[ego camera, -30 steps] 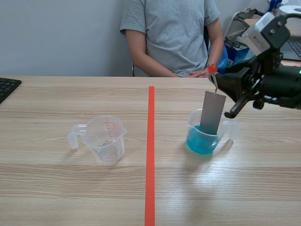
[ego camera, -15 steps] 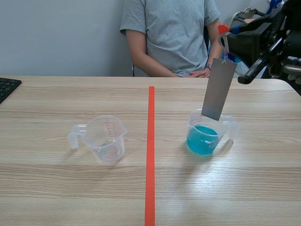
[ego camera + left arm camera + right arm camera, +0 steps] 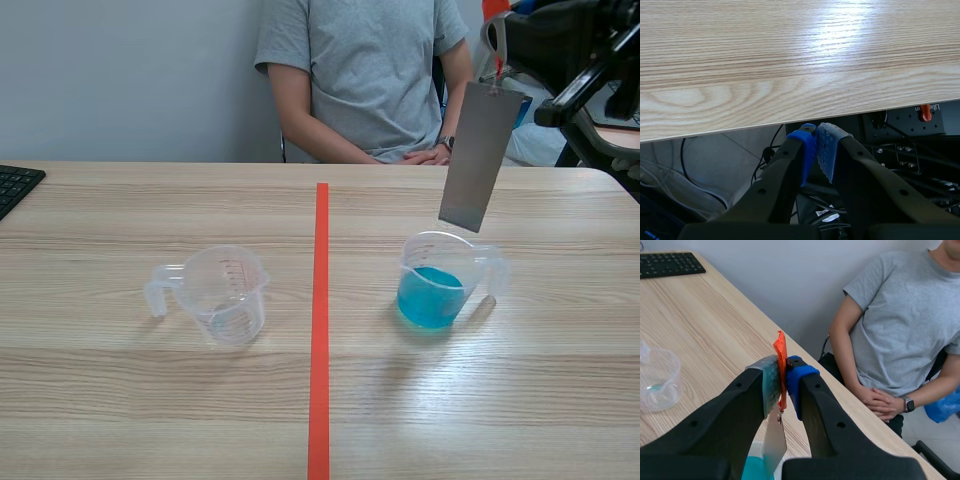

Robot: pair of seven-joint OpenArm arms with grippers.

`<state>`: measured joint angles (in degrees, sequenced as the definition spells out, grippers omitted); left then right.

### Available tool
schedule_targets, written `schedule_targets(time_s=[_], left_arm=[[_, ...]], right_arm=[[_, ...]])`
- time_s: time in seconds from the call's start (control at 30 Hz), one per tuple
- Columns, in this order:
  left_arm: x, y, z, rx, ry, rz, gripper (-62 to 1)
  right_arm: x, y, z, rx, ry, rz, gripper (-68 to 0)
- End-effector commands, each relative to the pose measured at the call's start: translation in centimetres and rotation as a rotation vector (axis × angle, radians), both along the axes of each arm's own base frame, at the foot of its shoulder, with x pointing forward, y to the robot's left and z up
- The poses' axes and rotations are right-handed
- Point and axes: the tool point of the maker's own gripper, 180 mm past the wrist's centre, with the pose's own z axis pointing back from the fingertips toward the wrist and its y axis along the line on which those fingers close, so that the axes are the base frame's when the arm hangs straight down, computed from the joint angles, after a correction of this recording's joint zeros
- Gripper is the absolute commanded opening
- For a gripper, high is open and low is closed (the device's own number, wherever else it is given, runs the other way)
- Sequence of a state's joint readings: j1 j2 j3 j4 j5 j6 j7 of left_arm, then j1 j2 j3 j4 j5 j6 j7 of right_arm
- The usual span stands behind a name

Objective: Do the redox reaction experiment.
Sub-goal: 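Raise the plate and point at it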

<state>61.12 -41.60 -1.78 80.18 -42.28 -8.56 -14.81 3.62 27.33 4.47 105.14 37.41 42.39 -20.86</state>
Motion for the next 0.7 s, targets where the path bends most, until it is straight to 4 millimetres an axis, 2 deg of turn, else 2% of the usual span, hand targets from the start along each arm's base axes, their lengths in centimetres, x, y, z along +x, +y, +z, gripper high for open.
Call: schedule_targets(time_s=[0.0, 0.33, 0.53, 0.67], left_arm=[[-0.1, -0.3, 0.2, -0.010, -0.005, -0.006, -56.9], [0.2, -0.5, 0.4, -0.013, -0.016, -0.011, -56.9], [1.9, -1.1, 1.8, -0.022, -0.075, -0.067, -56.8], [3.8, -1.4, 2.6, -0.030, -0.113, -0.129, -56.8]], right_arm=[[-0.2, 0.0, 1.6, -0.001, -0.044, 0.012, -66.1], [-0.6, 0.2, 2.2, 0.013, -0.043, 0.024, -66.2], [-0.6, 0.2, 2.2, 0.014, -0.040, 0.024, -66.1], [-0.6, 0.2, 2.2, 0.014, -0.040, 0.024, -66.1]])
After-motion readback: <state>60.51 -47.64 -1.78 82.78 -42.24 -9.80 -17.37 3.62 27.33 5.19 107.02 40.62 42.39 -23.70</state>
